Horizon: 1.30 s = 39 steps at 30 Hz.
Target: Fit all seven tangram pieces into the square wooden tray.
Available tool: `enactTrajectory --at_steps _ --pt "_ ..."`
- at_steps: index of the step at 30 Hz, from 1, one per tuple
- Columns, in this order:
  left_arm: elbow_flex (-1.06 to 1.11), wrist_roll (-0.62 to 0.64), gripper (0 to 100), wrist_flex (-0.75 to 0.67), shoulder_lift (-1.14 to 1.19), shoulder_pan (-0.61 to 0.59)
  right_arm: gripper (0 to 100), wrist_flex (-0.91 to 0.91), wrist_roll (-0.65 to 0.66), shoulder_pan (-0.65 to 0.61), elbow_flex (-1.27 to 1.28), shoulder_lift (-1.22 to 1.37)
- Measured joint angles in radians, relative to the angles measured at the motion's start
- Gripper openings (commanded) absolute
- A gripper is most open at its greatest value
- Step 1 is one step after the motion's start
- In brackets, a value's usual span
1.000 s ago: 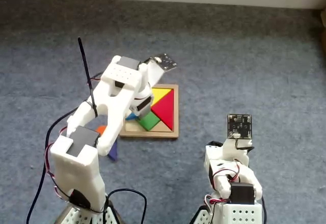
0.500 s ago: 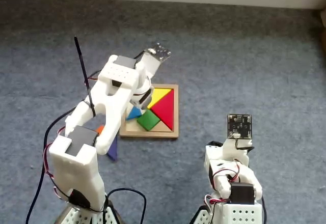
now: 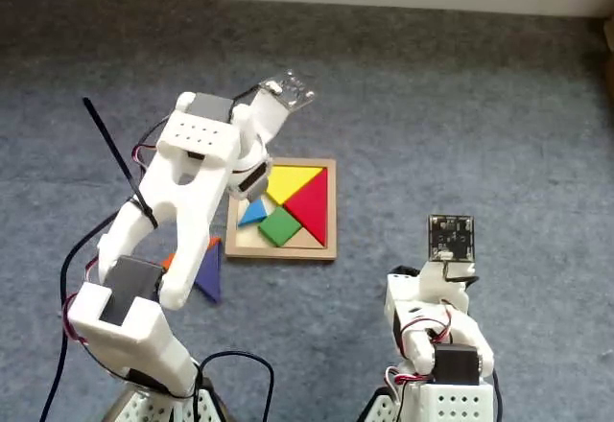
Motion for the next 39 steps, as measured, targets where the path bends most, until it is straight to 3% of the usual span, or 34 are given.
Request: enactTrajectory --at_steps 4,11,17,27,39 --pt "0.107 -0.035 16 -0.057 -0.002 -0.011 1.8 0.0 0.0 0.0 0.0 0.0" --pt "0.299 -0.038 16 -0.305 -0.005 -0.006 1.8 0.0 0.0 0.0 0.0 0.0" --pt "0.356 -0.031 16 -0.423 -0.023 0.071 1.8 0.0 0.0 0.0 0.0 0.0" --pt "0.348 0.117 16 -0.431 -0.025 0.17 1.8 0.0 0.0 0.0 0.0 0.0" --pt "0.201 0.13 16 -0.218 -0.023 0.176 1.8 0.0 0.0 0.0 0.0 0.0"
